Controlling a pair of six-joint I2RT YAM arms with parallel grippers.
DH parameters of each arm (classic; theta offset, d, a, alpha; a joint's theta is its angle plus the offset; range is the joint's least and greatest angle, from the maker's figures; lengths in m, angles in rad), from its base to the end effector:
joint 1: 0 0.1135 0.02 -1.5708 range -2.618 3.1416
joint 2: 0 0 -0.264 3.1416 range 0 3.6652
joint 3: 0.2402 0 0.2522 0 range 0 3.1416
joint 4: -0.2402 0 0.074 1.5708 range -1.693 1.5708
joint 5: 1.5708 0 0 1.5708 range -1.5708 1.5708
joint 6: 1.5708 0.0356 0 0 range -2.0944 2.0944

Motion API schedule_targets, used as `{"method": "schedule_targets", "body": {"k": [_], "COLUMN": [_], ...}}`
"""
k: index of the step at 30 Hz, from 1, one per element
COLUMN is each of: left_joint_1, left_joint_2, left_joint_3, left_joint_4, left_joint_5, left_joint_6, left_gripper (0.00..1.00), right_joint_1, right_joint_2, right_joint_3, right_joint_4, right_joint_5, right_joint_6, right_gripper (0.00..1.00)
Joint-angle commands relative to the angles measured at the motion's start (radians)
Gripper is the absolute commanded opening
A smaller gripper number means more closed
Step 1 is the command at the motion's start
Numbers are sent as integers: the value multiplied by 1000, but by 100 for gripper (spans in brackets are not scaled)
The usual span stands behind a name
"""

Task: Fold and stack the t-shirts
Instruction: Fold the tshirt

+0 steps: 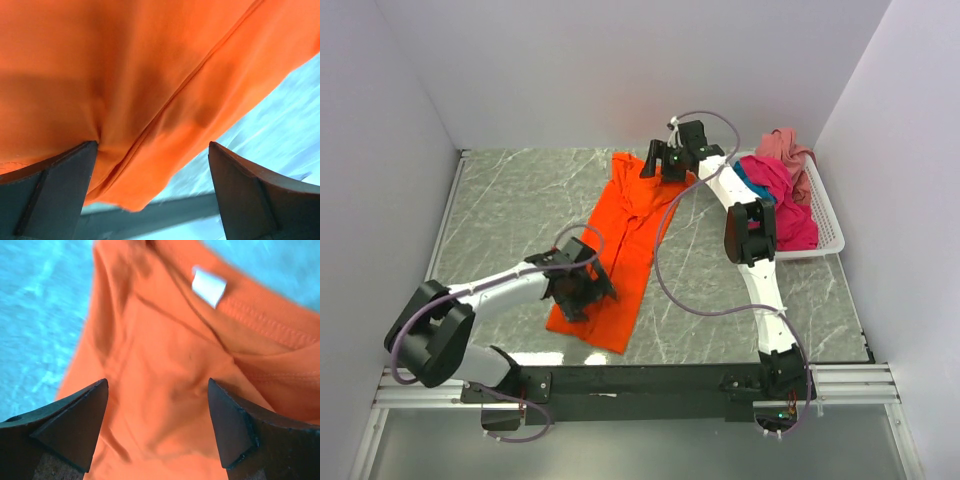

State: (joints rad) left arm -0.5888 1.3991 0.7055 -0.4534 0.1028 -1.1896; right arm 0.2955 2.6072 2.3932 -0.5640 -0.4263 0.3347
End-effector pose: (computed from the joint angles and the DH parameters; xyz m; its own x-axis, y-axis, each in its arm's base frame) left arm 0.2030 -0.1400 0.1634 -0.8274 -0.5577 -0.0662 -0.4850 0.7689 -0.4165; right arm 0.5459 0.1816 0.1799 -0.8138 0.0649 -0.5775 -0.2960 0.8088 0.5081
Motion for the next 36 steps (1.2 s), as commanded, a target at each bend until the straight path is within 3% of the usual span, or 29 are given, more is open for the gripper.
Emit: {"method": "schedule_targets", "body": {"k": [1,4,6,9,15,16,19,25,28,30,36], "left_joint_1": [-91,-178,-178,-167,-65,-43,6,98,135,141,158], "left_joint_2": [-49,-107,-162,-254,-437,-462,-552,-565,-480,-421,-379], "left_joint_3": [31,101,109,71,-29,-43,-103,-201,-213,-213,-282], "left_joint_4": [-165,-249,-324,-402,-585,-599,-562,-432,-378,-363,-285], "left_joint_5": [5,-100,-190,-299,-433,-437,-424,-371,-318,-308,-218], "left_joint_6": [19,1,-21,-105,-312,-314,-283,-190,-139,-122,-119], "left_gripper": [99,99,99,99,99,99,99,94,81,63,26], "right_joint_1": [8,8,13,33,151,181,350,640,732,784,875], "right_joint_2": [16,-10,-53,-215,-614,-728,-924,-1140,-1214,-1251,-1199], "right_joint_3": [61,69,54,-89,-633,-827,-1145,-1432,-1497,-1523,-1539], "right_joint_4": [161,158,125,92,47,112,247,334,335,332,352], "right_joint_5": [-86,-95,-114,-23,89,131,280,379,386,388,399], "right_joint_6": [-14,-49,-91,-164,-149,-143,-94,44,61,76,80], "right_gripper": [86,88,88,89,89,89,89,86,85,84,80]}}
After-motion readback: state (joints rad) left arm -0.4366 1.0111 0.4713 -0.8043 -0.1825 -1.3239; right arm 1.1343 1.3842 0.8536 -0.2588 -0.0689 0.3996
